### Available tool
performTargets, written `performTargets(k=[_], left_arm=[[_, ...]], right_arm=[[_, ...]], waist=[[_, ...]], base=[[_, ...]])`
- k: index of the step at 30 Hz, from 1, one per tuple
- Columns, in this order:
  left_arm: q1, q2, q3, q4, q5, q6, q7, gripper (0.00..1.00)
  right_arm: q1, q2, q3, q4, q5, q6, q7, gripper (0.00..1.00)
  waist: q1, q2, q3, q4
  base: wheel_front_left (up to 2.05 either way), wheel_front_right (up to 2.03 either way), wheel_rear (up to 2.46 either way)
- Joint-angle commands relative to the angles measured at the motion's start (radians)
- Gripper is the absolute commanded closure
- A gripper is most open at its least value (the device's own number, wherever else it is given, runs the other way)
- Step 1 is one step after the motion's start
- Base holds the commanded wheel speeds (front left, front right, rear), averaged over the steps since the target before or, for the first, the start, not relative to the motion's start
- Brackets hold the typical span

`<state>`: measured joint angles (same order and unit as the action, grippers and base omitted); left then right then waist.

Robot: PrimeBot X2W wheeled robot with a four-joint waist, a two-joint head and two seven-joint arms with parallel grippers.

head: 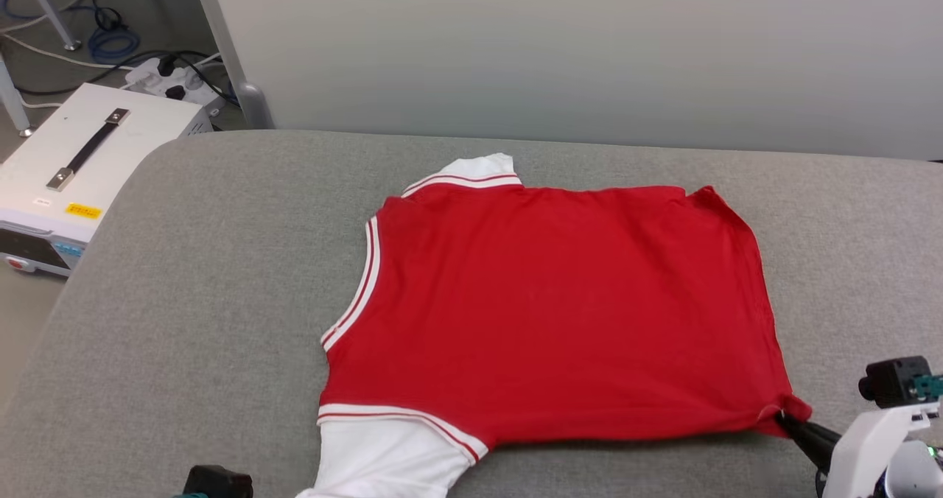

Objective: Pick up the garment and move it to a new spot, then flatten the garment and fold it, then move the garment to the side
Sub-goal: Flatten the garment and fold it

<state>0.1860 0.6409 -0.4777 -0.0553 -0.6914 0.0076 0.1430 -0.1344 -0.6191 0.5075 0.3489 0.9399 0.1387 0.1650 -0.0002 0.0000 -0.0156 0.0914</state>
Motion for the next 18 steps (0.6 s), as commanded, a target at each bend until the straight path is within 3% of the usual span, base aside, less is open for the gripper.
performTargets(k=[1,11,18], left_arm=[[0.028,0.018,-0.002,-0.022,-0.016,-0.01,0.012,1.0],[0.106,0.064,-0.036,-0.116,-0.066,-0.039,0.077,1.0],[0.128,0.099,-0.044,-0.173,-0.114,-0.069,0.118,1.0]], right_arm=[[0.038,-0.011,-0.016,-0.011,0.016,-0.008,0.017,1.0],[0.266,-0.025,-0.172,-0.083,0.057,-0.008,0.202,1.0],[0.4,-0.005,-0.304,-0.222,0.025,-0.008,0.301,1.0]], waist=[[0.0002,0.0,-0.016,0.01],[0.0002,0.0,-0.043,0.019],[0.0002,0.0,-0.039,0.013]], base=[[0.0,0.0,0.0],[0.0,0.0,0.0],[0.0,0.0,0.0]])
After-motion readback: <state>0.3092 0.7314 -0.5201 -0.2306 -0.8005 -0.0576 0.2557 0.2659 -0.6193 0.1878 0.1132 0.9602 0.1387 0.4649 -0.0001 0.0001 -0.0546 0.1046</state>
